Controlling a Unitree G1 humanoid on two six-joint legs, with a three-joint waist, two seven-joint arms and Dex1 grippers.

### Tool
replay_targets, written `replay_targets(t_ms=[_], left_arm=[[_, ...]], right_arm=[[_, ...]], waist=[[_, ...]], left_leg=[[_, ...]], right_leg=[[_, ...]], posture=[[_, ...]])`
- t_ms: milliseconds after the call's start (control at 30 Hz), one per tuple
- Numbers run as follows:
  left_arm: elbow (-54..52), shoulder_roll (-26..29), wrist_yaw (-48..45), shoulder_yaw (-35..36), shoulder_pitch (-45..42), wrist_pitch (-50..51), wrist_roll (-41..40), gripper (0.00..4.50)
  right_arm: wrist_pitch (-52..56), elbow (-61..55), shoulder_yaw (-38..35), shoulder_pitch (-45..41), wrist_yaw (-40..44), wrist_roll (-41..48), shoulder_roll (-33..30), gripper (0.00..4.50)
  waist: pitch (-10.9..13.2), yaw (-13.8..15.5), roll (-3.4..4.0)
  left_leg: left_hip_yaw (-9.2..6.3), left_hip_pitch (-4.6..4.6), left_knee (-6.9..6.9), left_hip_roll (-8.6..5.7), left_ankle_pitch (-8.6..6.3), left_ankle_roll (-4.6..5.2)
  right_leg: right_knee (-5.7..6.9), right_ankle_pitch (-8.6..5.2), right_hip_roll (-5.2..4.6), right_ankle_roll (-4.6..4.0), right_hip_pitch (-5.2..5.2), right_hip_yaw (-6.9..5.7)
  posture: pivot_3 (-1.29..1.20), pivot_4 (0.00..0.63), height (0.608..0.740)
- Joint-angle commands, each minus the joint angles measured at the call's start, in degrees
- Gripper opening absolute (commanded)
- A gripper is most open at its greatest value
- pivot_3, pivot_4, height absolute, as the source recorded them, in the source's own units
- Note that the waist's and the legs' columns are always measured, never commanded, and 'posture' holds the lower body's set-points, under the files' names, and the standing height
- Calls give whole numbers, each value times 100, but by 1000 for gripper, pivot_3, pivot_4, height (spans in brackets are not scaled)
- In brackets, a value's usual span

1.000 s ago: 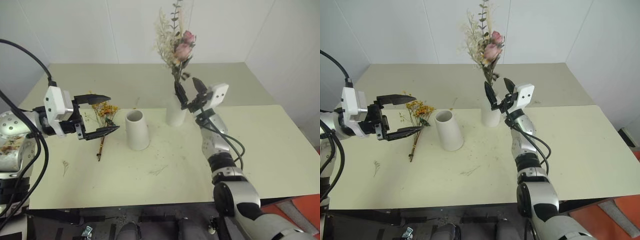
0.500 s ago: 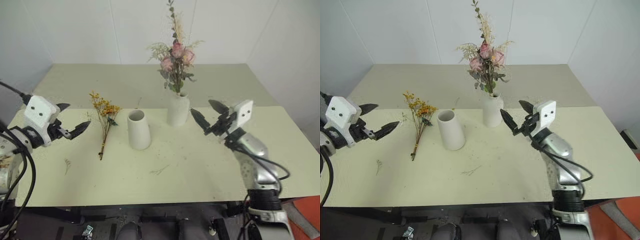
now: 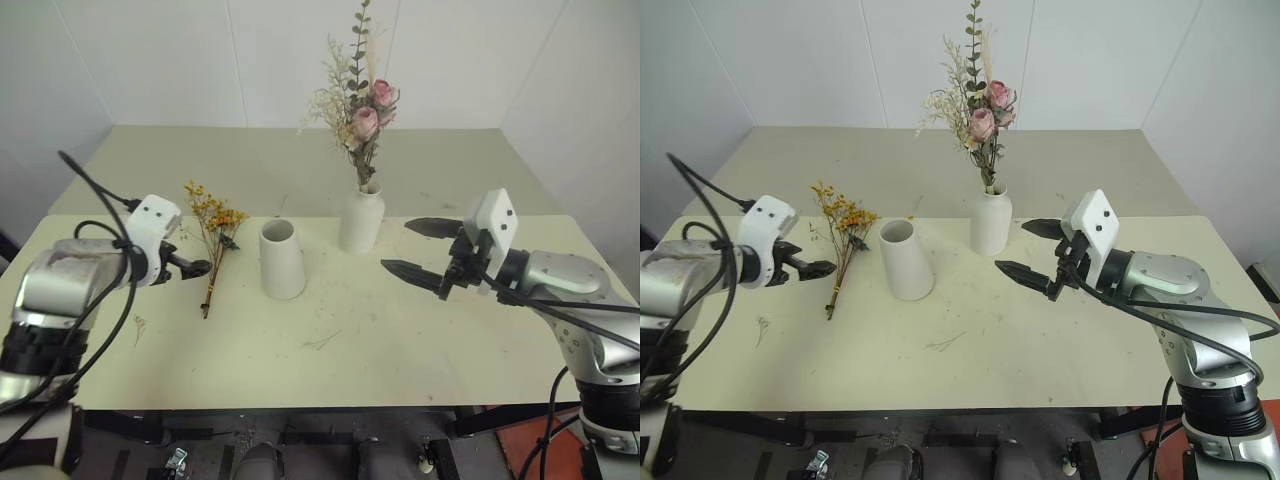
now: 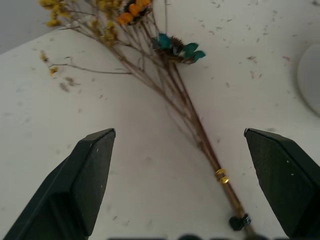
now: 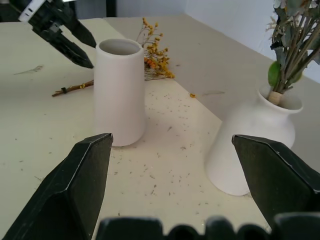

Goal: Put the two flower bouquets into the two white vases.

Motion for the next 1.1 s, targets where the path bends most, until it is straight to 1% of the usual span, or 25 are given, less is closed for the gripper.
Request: replay_targets(t_ms=[33, 300, 333, 400, 433, 567, 767, 800, 833, 933, 1033, 1100], left_arm=[[641, -151, -7, -168, -404, -106, 190, 4500], [1993, -586, -65, -457, -1012, -390, 466, 4500], [2126, -637, -93, -463, -1073, -407, 478, 4316], [2342, -728, -179, -466, -1194, -414, 486, 3873], [2427, -762, -237, -463, -1246, -400, 477, 3557], [2583, -826, -439, -548, -1307, -408, 507, 2222], [2726, -930, -389, -523, -1265, -434, 609, 151], [2723, -946, -386, -521, -1260, -437, 619, 14], [2713, -966, -366, -507, -1252, -447, 628, 14], [2733, -1129, -22, -156, -1238, -641, 626, 14], [2488, -1256, 313, 318, -1101, -1072, 565, 14], [2207, -1622, 1103, 1173, -852, -2532, 458, 14]], right_arm=[[126, -277, -125, 92, -227, 44, 40, 4481], [250, -473, -264, 315, -532, 9, 5, 4481], [267, -489, -283, 329, -544, 22, -6, 4495], [358, -559, -341, 371, -506, 117, -64, 4500], [432, -607, -379, 396, -452, 203, -110, 4500], [537, -813, -470, 528, -181, 479, -316, 4500], [533, -862, -477, 572, -272, 474, -346, 4500], [534, -858, -473, 572, -278, 466, -348, 4500], [532, -855, -470, 574, -282, 461, -349, 4500], [500, -836, -450, 592, -295, 416, -346, 4500], [480, -835, -443, 597, -311, 385, -347, 4500], [417, -842, -453, 615, -319, 334, -351, 4500]], waist=[[0, 8, 0], [0, 25, -1], [0, 25, -1], [0, 25, -1], [0, 25, -1], [0, 25, -1], [0, 19, -3], [0, 21, -2], [-1, 22, -3], [-1, 36, -3], [-1, 36, -3], [-1, 40, -3]], left_leg=[[-1, 0, 0, 0, 0, 0], [-3, -5, 4, -3, 0, 0], [-3, -5, 5, -3, 0, 0], [-3, -5, 7, -4, 0, 0], [-3, -5, 7, -4, 0, 0], [-6, -10, 6, -4, 0, 0], [-7, -2, 9, -5, 0, 0], [-7, -2, 9, -5, 0, 0], [-7, -2, 9, -5, 0, 0], [-7, -2, 9, -6, 0, 0], [-12, -6, 12, -7, 0, 0], [-12, -8, 11, -7, 0, 1]], right_leg=[[1, 0, 1, 0, -1, 0], [0, 0, -1, 0, -2, -3], [1, 0, -2, 0, -1, -3], [2, 0, -3, 0, -1, -3], [2, 0, -3, 0, -1, -3], [-1, 0, -3, 0, -2, -5], [5, 0, -3, 0, 3, -4], [5, 0, -3, 0, 3, -3], [4, 0, -4, 1, 3, -3], [4, 0, -6, 1, 4, -4], [4, 0, -6, 1, 4, -7], [1, 1, -7, 1, 3, -6]], posture=[[0, 150, 740], [0, 150, 740], [0, 150, 740], [0, 150, 740], [0, 150, 740], [0, 150, 740], [0, 150, 740], [0, 150, 740], [0, 150, 740], [0, 150, 740], [0, 150, 740], [0, 150, 740]])
